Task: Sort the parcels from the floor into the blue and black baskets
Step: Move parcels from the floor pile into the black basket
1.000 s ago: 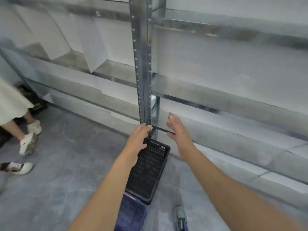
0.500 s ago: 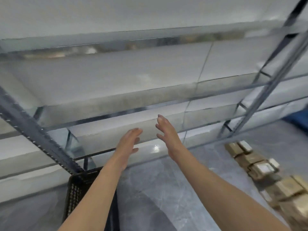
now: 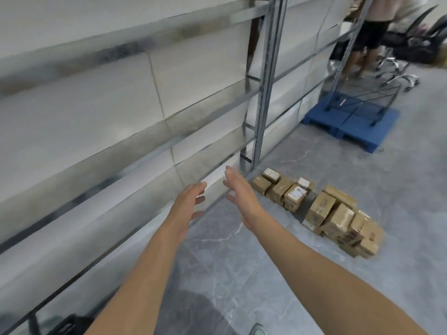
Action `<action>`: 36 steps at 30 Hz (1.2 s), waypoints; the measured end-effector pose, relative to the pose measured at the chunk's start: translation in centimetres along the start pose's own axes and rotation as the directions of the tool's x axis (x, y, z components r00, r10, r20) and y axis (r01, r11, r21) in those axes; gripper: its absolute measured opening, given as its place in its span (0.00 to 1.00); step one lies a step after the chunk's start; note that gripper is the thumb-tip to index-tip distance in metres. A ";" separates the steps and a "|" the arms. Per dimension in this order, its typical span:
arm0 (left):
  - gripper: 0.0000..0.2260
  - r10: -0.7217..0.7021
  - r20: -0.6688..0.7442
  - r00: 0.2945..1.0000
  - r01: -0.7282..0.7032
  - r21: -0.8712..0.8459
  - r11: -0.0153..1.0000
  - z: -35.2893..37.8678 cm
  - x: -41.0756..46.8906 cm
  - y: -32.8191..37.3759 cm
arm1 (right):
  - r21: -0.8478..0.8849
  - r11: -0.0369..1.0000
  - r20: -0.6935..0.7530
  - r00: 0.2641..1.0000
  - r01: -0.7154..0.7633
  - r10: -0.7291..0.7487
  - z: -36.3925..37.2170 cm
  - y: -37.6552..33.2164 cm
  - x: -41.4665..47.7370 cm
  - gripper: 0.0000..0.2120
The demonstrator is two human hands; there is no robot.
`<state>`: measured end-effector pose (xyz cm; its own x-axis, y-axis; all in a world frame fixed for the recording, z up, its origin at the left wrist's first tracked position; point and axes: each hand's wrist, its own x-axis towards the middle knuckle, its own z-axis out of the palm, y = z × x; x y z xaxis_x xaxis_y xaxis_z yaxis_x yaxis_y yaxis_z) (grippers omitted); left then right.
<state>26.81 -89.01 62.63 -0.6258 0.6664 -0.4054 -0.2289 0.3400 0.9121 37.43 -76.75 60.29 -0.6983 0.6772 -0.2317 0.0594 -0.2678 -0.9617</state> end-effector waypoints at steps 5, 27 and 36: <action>0.10 -0.028 0.118 0.993 0.021 0.054 0.998 8.2 3.9 1.8 | 0.050 0.999 -0.139 0.990 -0.021 0.028 -7.7 0.1 1.7 0.28; 0.15 -0.292 0.575 0.765 0.046 0.403 0.914 30.4 29.4 2.6 | 0.241 0.959 -0.685 0.673 -0.151 0.278 -27.9 3.2 14.3 0.29; 0.15 -0.394 0.587 0.708 0.050 0.515 0.856 39.0 35.7 0.8 | 0.309 0.923 -0.715 0.584 -0.229 0.384 -36.4 7.1 19.3 0.32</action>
<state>33.34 -39.01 46.57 0.0846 0.7269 -0.6815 0.1569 0.6657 0.7295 50.34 -40.64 43.63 0.1248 0.7827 -0.6098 -0.0062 -0.6139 -0.7893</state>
